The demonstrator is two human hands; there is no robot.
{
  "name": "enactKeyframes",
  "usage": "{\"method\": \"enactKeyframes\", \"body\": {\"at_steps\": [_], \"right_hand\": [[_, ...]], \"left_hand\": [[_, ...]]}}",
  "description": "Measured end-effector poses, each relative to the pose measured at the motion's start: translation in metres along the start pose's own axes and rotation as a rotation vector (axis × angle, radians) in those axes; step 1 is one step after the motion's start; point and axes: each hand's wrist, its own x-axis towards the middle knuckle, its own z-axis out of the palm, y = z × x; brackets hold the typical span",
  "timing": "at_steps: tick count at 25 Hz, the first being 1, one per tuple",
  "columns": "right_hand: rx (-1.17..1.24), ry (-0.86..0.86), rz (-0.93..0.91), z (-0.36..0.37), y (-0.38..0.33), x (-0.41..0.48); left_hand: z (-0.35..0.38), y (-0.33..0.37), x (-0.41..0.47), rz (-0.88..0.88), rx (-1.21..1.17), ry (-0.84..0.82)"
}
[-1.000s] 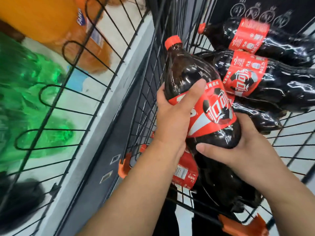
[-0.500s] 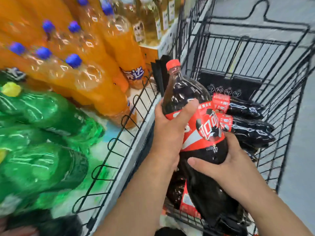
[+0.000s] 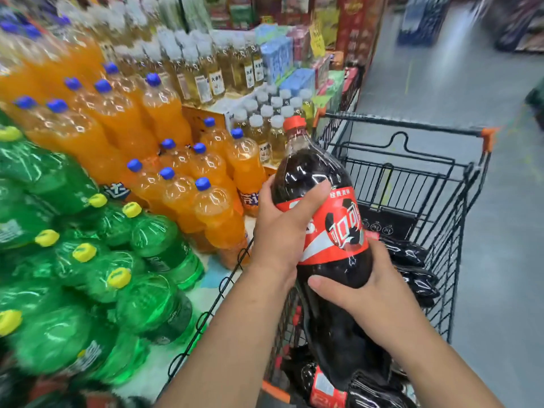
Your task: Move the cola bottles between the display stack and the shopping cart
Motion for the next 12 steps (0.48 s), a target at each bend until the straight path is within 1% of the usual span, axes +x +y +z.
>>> {"method": "enactKeyframes", "body": {"at_steps": [3,6,12], "right_hand": [[-0.013,-0.011,-0.041,-0.007,-0.019,-0.012],[0.005,-0.061,-0.073,-0.014,-0.033,-0.025],[-0.021,-0.132,-0.154,-0.031,-0.045,-0.051]], "left_hand": [[0.005,0.025,-0.02,0.052,-0.008,0.03],[0.012,0.045,-0.043,0.089,-0.03,0.071],[0.02,0.069,-0.092,0.162,-0.027,0.137]]}}
